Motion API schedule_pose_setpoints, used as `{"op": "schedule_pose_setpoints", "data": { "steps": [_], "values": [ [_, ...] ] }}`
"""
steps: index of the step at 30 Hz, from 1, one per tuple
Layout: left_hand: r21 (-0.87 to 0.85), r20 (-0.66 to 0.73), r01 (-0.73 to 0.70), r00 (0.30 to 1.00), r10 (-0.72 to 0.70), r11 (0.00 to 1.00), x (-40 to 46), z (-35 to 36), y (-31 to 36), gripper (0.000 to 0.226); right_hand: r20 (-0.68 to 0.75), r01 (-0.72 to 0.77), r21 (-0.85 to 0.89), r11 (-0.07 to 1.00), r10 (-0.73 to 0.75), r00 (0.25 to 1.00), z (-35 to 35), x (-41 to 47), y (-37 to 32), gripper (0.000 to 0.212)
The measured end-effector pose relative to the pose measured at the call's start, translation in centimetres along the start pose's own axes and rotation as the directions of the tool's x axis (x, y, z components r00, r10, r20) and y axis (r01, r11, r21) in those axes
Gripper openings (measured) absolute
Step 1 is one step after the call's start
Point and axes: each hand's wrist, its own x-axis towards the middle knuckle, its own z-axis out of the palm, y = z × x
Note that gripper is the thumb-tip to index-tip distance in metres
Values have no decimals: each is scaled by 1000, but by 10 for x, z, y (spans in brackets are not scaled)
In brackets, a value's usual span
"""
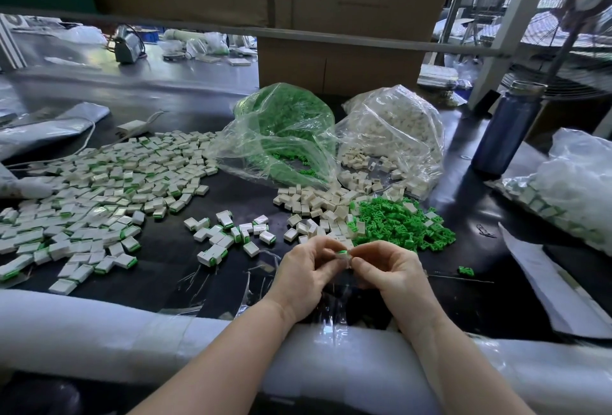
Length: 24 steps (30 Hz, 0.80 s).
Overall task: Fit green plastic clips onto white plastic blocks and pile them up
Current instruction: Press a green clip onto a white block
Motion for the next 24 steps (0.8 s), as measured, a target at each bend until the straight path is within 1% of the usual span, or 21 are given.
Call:
{"op": "schedule_pose_setpoints", "data": {
  "steps": [4, 8, 10, 12, 14, 17, 20, 24],
  "values": [
    [-3, -22, 9, 1000, -9, 1000, -2, 1, 2, 21, 14, 0, -10, 1000, 0, 1000, 0, 0, 0, 5],
    [40, 7, -26, 1000, 25, 999, -3, 1, 5, 14, 2, -1, -33, 999, 1, 1000, 0, 1, 2, 13],
    [65, 22, -39, 999, 38, 997, -4, 1, 5, 15, -6, -7, -53, 999, 7, 1000, 0, 2, 3, 16],
    [66, 1, -48, 999, 48, 997, -4, 1, 6, 15, -2, -12, -66, 998, 12, 1000, 0, 2, 3, 15],
    [57, -47, -49, 998, 51, 997, -4, 1, 7, 13, 27, -11, -42, 999, 12, 1000, 0, 1, 2, 12],
    [-10, -97, -16, 995, 14, 1000, -3, 0, 7, 14, 49, 3, -41, 999, -1, 999, 1, -1, -1, 9],
    [-12, -79, -8, 997, 7, 1000, -4, 0, 8, 13, 21, 16, -81, 997, -14, 1000, 2, 0, -1, 9],
    [24, -58, -50, 997, 52, 998, -5, 1, 10, 16, 10, 11, -61, 998, -10, 1000, 1, 0, 0, 13]
  ]
}}
